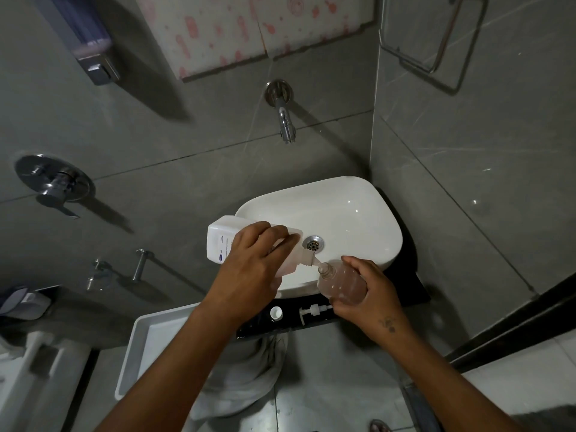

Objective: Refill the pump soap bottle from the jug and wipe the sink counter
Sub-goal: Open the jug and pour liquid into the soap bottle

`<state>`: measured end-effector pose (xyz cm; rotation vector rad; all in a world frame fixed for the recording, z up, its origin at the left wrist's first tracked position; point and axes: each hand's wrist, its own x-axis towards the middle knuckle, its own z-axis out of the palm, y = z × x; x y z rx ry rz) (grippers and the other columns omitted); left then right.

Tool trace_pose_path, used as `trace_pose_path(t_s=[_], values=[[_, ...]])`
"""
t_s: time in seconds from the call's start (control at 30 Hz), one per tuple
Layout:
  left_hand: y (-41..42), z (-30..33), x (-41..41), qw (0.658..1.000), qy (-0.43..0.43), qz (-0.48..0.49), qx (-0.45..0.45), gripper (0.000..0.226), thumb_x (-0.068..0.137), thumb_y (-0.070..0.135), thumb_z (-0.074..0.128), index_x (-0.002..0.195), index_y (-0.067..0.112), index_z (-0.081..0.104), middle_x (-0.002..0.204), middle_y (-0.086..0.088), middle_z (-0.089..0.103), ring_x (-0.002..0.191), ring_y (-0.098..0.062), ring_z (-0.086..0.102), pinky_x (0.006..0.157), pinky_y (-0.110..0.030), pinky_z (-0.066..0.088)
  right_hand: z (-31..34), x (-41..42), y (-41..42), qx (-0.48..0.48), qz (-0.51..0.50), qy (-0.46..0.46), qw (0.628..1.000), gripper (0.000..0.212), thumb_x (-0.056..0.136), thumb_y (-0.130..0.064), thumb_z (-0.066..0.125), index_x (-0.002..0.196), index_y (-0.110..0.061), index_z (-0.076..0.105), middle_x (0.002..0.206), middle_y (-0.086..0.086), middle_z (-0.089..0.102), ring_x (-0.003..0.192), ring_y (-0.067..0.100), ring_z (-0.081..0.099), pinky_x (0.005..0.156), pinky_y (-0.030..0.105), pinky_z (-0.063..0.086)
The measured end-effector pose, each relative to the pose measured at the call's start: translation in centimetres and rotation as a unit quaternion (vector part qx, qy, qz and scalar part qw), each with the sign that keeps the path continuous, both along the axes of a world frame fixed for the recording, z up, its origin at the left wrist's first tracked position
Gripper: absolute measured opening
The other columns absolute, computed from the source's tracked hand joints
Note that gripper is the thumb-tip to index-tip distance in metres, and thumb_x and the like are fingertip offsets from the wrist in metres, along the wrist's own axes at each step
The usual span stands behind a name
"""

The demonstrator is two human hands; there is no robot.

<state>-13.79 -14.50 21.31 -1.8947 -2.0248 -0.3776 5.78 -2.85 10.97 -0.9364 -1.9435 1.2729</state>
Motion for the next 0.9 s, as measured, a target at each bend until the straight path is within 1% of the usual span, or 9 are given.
trace_pose_path(t_s=[0.07,0.13,0.17,0.27,0.5,0.57,0.67,0.83,0.9], values=[[0.01,-0.08,-0.06,1.0,0.006,-0.006,0.006,0.082,0.054,0.006,0.093,0.131,0.011,0.065,0.129,-0.003,0.054,0.117,-0.028,0.045,0.102,-0.044,0.04,0.09,0.02,0.0,0.001,0.001,0.0,1.0,0.083,0.047,-0.043,0.077,0.127,-0.03,0.058,0.118,-0.018,0.056,0.108,-0.006,0.056,0.092,0.018,0.049],[0.09,-0.14,-0.06,1.0,0.01,-0.012,0.014,0.08,0.055,0.004,0.091,0.131,0.01,0.065,0.129,-0.003,0.053,0.116,-0.029,0.045,0.103,-0.039,0.031,0.15,0.05,0.01,0.003,0.001,0.001,1.0,0.083,0.047,-0.043,0.077,0.127,-0.028,0.058,0.118,-0.016,0.057,0.108,-0.002,0.058,0.092,0.019,0.05],[0.15,-0.15,-0.03,1.0,0.01,-0.013,0.016,0.08,0.055,0.003,0.09,0.13,0.01,0.065,0.129,-0.003,0.052,0.116,-0.029,0.045,0.103,-0.038,0.03,0.16,0.07,0.03,0.004,0.0,0.002,1.0,0.084,0.047,-0.043,0.076,0.127,-0.028,0.058,0.118,-0.014,0.057,0.107,0.001,0.059,0.092,0.02,0.05],[0.21,-0.17,0.1,1.0,0.005,-0.012,0.019,0.079,0.056,0.003,0.09,0.13,0.01,0.066,0.129,-0.003,0.052,0.117,-0.029,0.045,0.103,-0.039,0.03,0.11,0.16,0.04,0.005,0.001,0.0,1.0,0.084,0.047,-0.043,0.076,0.127,-0.028,0.058,0.119,-0.013,0.057,0.108,0.002,0.058,0.093,0.02,0.049],[0.12,-0.11,0.41,1.0,0.008,-0.008,0.017,0.079,0.053,0.002,0.093,0.128,0.008,0.068,0.125,-0.008,0.06,0.116,-0.029,0.045,0.102,-0.039,0.03,-0.07,0.15,0.01,0.007,0.0,-0.004,1.0,0.079,0.051,-0.038,0.075,0.128,-0.029,0.057,0.119,-0.015,0.056,0.108,-0.006,0.056,0.092,0.012,0.046],[0.11,-0.06,0.47,1.0,0.006,-0.004,0.016,0.079,0.053,0.002,0.093,0.128,0.008,0.068,0.125,-0.008,0.062,0.116,-0.029,0.045,0.102,-0.039,0.03,-0.18,0.17,0.05,0.006,0.002,-0.006,1.0,0.08,0.05,-0.039,0.075,0.128,-0.031,0.057,0.119,-0.021,0.054,0.109,-0.007,0.055,0.09,0.009,0.044],[0.1,-0.02,0.41,1.0,0.003,-0.004,0.013,0.078,0.055,0.001,0.091,0.128,0.008,0.068,0.125,-0.008,0.062,0.116,-0.029,0.045,0.103,-0.039,0.03,-0.33,0.19,0.08,0.001,0.001,-0.009,1.0,0.08,0.05,-0.039,0.076,0.128,-0.034,0.056,0.119,-0.029,0.051,0.109,-0.008,0.055,0.09,0.009,0.044],[0.08,0.08,0.25,1.0,0.005,-0.001,0.011,0.077,0.055,0.001,0.09,0.129,0.009,0.068,0.126,-0.007,0.06,0.116,-0.029,0.045,0.103,-0.039,0.03,-0.51,0.04,0.19,-0.004,0.0,-0.012,1.0,0.083,0.049,-0.042,0.076,0.128,-0.032,0.057,0.119,-0.018,0.055,0.109,-0.005,0.056,0.091,0.011,0.046],[0.07,0.1,0.27,1.0,0.007,-0.001,0.013,0.078,0.055,0.001,0.091,0.128,0.009,0.068,0.126,-0.006,0.06,0.116,-0.029,0.045,0.102,-0.039,0.03,-0.47,-0.02,0.18,-0.004,-0.001,-0.014,1.0,0.083,0.049,-0.042,0.076,0.128,-0.033,0.056,0.119,-0.017,0.055,0.109,-0.005,0.056,0.09,0.01,0.045]])
